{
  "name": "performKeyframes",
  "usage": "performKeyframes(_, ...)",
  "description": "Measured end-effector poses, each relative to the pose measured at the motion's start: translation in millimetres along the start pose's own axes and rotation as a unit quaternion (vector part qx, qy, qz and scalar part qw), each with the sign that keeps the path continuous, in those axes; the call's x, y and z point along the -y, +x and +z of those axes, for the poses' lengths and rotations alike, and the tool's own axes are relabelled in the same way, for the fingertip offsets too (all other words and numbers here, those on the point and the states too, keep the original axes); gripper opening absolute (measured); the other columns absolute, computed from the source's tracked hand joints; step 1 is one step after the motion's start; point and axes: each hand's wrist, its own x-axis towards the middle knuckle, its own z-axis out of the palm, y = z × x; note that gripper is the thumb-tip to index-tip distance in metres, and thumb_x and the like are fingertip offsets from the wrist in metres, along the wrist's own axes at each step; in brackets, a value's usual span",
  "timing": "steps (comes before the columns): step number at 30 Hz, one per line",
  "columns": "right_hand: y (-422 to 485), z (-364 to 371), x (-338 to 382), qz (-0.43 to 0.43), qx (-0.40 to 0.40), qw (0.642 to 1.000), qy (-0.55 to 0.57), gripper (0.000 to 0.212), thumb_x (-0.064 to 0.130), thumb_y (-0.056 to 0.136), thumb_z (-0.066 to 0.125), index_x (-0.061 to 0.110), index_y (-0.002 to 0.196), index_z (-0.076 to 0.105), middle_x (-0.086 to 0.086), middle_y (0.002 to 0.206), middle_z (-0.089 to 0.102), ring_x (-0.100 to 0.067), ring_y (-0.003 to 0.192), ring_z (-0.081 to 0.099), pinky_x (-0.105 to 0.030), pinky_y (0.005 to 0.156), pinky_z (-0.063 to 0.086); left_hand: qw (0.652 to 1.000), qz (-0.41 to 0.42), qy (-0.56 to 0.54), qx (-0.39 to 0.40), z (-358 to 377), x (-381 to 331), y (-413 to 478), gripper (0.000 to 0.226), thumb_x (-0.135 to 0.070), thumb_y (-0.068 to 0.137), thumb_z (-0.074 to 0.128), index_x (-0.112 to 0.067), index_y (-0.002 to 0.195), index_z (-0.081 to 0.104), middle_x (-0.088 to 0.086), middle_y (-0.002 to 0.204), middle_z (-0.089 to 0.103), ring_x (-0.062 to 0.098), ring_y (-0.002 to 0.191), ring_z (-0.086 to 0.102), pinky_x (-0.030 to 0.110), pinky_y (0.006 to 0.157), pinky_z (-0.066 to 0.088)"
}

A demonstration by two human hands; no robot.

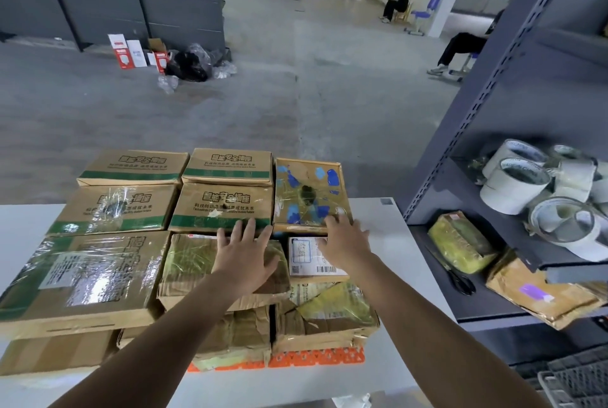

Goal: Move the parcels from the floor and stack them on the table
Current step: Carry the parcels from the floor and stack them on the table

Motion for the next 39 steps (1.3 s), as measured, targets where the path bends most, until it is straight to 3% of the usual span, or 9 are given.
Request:
performKeyframes(3, 4.2, -4.6, -1.4, -0.022, -0.019, 0.999, -0.021, 0.044, 0.041, 0.098, 0.038, 0.021, 0.137, 0.042, -0.007, 0.146, 0.036, -0.030, 0.135, 0.029, -0.061, 0.106, 0.029, 1.000, 0.004, -0.031, -0.005, -4.4, 1.8, 1.2, 0.063, -0.057, 0.095, 0.031, -0.029, 0.150, 0.017, 0.009, 0.159, 0.014, 0.030, 0.147, 0.009, 0.055, 0.117, 0.009)
performKeyframes(9, 15.2, -7.8, 14.3, -0.101, -0.052, 0.993, 0.008, 0.043, 0.041, 0.100, 0.036, 0.020, 0.136, 0.046, -0.005, 0.138, 0.046, -0.030, 0.132, 0.037, -0.051, 0.108, 0.033, 0.994, -0.008, -0.091, -0.058, -14.2, 9.5, -2.8, 0.052, -0.044, 0.097, 0.039, -0.022, 0.144, 0.032, 0.005, 0.145, 0.039, 0.024, 0.139, 0.029, 0.044, 0.116, 0.024)
performKeyframes(13, 31.4, -13.2, 35.3, -0.135, -0.074, 0.988, 0.012, 0.040, 0.038, 0.100, 0.039, 0.017, 0.132, 0.050, -0.005, 0.131, 0.051, -0.025, 0.123, 0.046, -0.042, 0.103, 0.039, 0.990, -0.017, -0.117, -0.075, -22.5, 24.5, 0.3, 0.050, -0.039, 0.097, 0.041, -0.020, 0.142, 0.035, 0.006, 0.143, 0.039, 0.024, 0.138, 0.030, 0.042, 0.115, 0.026)
performKeyframes(20, 88.6, -33.7, 75.6, -0.135, -0.075, 0.986, 0.059, 0.038, 0.035, 0.101, 0.042, 0.015, 0.132, 0.050, -0.006, 0.132, 0.055, -0.025, 0.123, 0.049, -0.039, 0.101, 0.043, 0.982, -0.015, -0.161, -0.094, -37.3, 64.1, 45.0, 0.045, -0.034, 0.096, 0.047, -0.020, 0.137, 0.040, 0.003, 0.142, 0.041, 0.023, 0.138, 0.031, 0.043, 0.115, 0.025)
performKeyframes(26, 145.5, -57.0, 116.3, -0.105, -0.079, 0.991, 0.039, 0.031, 0.033, 0.101, 0.041, 0.013, 0.120, 0.054, -0.005, 0.115, 0.058, -0.022, 0.098, 0.054, -0.030, 0.077, 0.042, 0.980, 0.037, -0.173, -0.087, -40.7, 97.2, 104.2, 0.044, -0.031, 0.095, 0.047, -0.019, 0.137, 0.040, 0.005, 0.146, 0.037, 0.024, 0.142, 0.024, 0.045, 0.118, 0.022)
performKeyframes(28, 164.2, -63.4, 124.2, -0.086, -0.067, 0.993, 0.049, 0.034, 0.033, 0.102, 0.039, 0.011, 0.123, 0.053, -0.007, 0.114, 0.058, -0.024, 0.101, 0.055, -0.032, 0.077, 0.043, 0.983, 0.054, -0.161, -0.065, -38.0, 107.0, 120.1, 0.048, -0.033, 0.096, 0.045, -0.020, 0.141, 0.036, 0.004, 0.150, 0.032, 0.024, 0.144, 0.018, 0.044, 0.120, 0.015)
performKeyframes(30, 179.6, -68.7, 129.5, -0.074, -0.051, 0.993, 0.072, 0.042, 0.033, 0.102, 0.039, 0.009, 0.136, 0.047, -0.010, 0.124, 0.057, -0.026, 0.112, 0.055, -0.036, 0.088, 0.046, 0.988, 0.075, -0.120, -0.061, -32.4, 114.1, 129.6, 0.051, -0.036, 0.097, 0.040, -0.021, 0.145, 0.031, 0.003, 0.154, 0.028, 0.024, 0.146, 0.014, 0.045, 0.120, 0.011)
performKeyframes(36, 224.1, -69.5, 142.5, -0.061, 0.067, 0.990, 0.107, 0.059, 0.049, 0.100, 0.040, 0.019, 0.150, 0.032, -0.006, 0.152, 0.038, -0.026, 0.132, 0.044, -0.040, 0.102, 0.038, 0.988, 0.096, -0.070, -0.101, -23.9, 119.2, 130.4, 0.045, -0.041, 0.094, 0.042, -0.023, 0.134, 0.046, 0.004, 0.143, 0.045, 0.026, 0.136, 0.036, 0.045, 0.112, 0.027)
performKeyframes(39, 243.0, -61.8, 145.6, -0.079, 0.114, 0.984, 0.115, 0.061, 0.062, 0.096, 0.036, 0.021, 0.138, 0.049, -0.002, 0.142, 0.050, -0.022, 0.123, 0.051, -0.036, 0.088, 0.041, 0.988, 0.095, -0.057, -0.112, -20.4, 117.8, 127.9, 0.044, -0.043, 0.090, 0.043, -0.021, 0.128, 0.052, 0.005, 0.134, 0.052, 0.027, 0.127, 0.045, 0.046, 0.106, 0.036)
